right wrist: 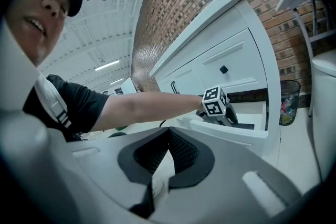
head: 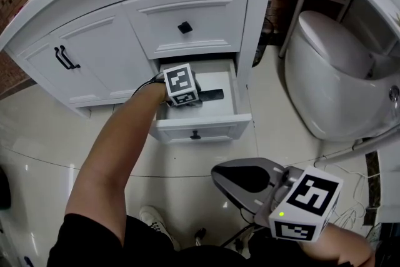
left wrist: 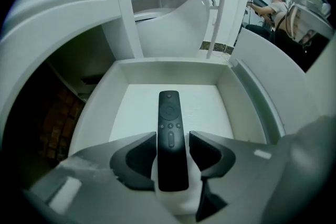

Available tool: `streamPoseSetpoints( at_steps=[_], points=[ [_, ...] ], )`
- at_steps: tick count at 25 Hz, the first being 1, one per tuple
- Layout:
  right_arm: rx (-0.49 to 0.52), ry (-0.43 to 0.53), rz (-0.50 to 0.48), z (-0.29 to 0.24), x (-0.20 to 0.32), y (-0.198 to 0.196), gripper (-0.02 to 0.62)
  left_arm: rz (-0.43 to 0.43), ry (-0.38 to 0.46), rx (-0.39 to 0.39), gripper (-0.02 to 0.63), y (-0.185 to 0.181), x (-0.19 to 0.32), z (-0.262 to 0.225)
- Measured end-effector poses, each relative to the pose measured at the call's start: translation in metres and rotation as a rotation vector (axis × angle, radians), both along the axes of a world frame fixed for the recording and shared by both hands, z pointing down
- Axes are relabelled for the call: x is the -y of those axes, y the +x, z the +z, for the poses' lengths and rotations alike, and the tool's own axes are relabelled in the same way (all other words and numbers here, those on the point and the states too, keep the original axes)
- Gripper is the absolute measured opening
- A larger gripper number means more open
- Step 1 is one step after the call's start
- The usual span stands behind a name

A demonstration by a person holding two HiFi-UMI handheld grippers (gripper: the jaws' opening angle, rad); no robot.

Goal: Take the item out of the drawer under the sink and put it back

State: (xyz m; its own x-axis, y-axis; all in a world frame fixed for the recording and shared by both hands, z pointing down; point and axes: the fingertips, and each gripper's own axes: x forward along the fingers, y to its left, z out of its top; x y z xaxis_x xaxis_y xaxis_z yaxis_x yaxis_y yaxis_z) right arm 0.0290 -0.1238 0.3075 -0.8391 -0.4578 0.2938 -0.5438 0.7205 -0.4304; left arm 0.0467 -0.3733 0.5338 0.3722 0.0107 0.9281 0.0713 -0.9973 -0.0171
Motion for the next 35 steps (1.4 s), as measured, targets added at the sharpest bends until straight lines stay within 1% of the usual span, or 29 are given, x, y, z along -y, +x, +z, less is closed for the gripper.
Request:
streamPoseSetpoints(
  at_steps=[3, 8, 11, 16, 20, 23, 27, 32, 35],
  points=[
    [0.006, -0.006, 0.01, 0.001, 0.002, 0.005, 0.003, 0.001, -0.031, 0.012, 0.212, -0.001, 0.001, 0.005],
    [0.019, -0.022, 0.035, 0.0, 0.004, 0.016, 0.003, -0.027, -0.092, -0.018, 0.217, 0.003, 0.004, 0.005],
    [0.026, -0.032, 0.042, 0.001, 0.005, 0.018, 0.003, -0.074, -0.095, -0.045, 0.184, 0.002, 0.009, 0.003],
    [0.032, -0.032, 0.035, -0.001, 0.001, 0.016, 0.003, -0.095, -0.055, -0.045, 0.174, 0.002, 0.008, 0.003],
    [0.024, -0.017, 0.039, -0.004, -0.003, 0.018, 0.003, -0.148, -0.052, -0.049, 0.17, -0.001, 0.006, 0.002],
    [0.015, -0.007, 0.052, -0.003, -0.003, 0.02, 0.003, -0.143, -0.014, -0.032, 0.169, -0.006, 0.006, -0.002],
    [-0.01, 0.002, 0.064, 0.001, -0.003, 0.023, 0.003, -0.167, 0.026, -0.07, 0.169, -0.008, 0.01, -0.025],
    [-0.057, 0.012, 0.077, 0.008, -0.003, 0.029, 0.003, -0.15, 0.071, -0.097, 0.169, -0.01, 0.002, -0.063],
    [-0.068, 0.018, 0.086, 0.008, -0.001, 0.031, 0.003, -0.149, 0.116, -0.134, 0.169, -0.015, -0.002, -0.096]
  ],
)
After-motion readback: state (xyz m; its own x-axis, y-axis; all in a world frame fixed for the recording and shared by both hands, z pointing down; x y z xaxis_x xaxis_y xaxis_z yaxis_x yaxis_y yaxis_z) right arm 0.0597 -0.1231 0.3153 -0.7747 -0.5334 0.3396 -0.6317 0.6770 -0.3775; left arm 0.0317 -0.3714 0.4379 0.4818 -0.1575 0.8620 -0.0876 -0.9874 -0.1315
